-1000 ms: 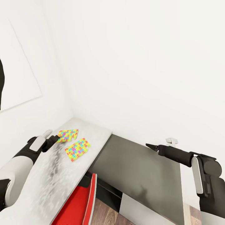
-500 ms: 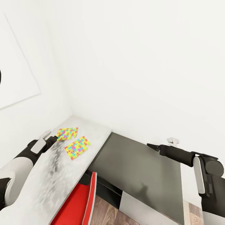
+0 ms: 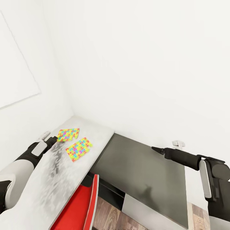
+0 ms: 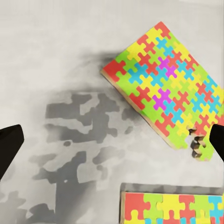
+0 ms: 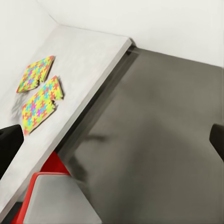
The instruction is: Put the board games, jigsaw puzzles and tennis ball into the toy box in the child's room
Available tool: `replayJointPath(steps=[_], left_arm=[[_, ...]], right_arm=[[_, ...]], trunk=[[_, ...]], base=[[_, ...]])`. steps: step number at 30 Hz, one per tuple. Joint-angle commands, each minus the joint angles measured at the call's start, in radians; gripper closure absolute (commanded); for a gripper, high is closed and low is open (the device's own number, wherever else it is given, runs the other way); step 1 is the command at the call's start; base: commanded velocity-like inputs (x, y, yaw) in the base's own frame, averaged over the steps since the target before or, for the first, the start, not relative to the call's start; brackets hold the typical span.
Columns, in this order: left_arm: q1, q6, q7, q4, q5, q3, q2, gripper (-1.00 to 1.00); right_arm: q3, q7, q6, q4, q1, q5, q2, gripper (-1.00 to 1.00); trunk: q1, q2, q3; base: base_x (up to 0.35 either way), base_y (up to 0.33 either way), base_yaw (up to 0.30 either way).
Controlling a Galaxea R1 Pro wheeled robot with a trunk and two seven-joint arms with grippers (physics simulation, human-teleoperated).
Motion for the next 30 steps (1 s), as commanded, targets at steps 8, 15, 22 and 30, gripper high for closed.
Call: replayJointPath(steps=[8,15,22,30], left_arm=[[-0.004,-0.021,0.004,-0.001,0.008,0.001,-0.003,-1.00],[0.000,-0.032,-0.020,0.029,0.008,0.001,-0.002,-1.00],[0.001,-0.050,-0.035,0.052,0.008,0.000,-0.003,-1.00],[0.002,-0.055,-0.038,0.058,0.008,-0.001,-0.010,-1.00]], right_arm=[[-0.001,-0.003,0.008,0.000,-0.001,-0.008,-0.001,-1.00],[-0.001,-0.003,0.008,0.000,-0.001,-0.009,-0.002,-1.00],[-0.001,-0.003,0.008,0.000,-0.001,-0.010,-0.002,-1.00],[-0.003,-0.002,0.008,-0.005,0.000,-0.011,-0.006,-1.00]], trunk=[[0.001,-0.002,-0.015],[0.001,-0.002,-0.026],[0.001,-0.002,-0.038],[0.001,-0.002,-0.051]], base=[[0.000,0.000,0.000],[0.000,0.000,0.000],[0.000,0.000,0.000],[0.000,0.000,0.000]])
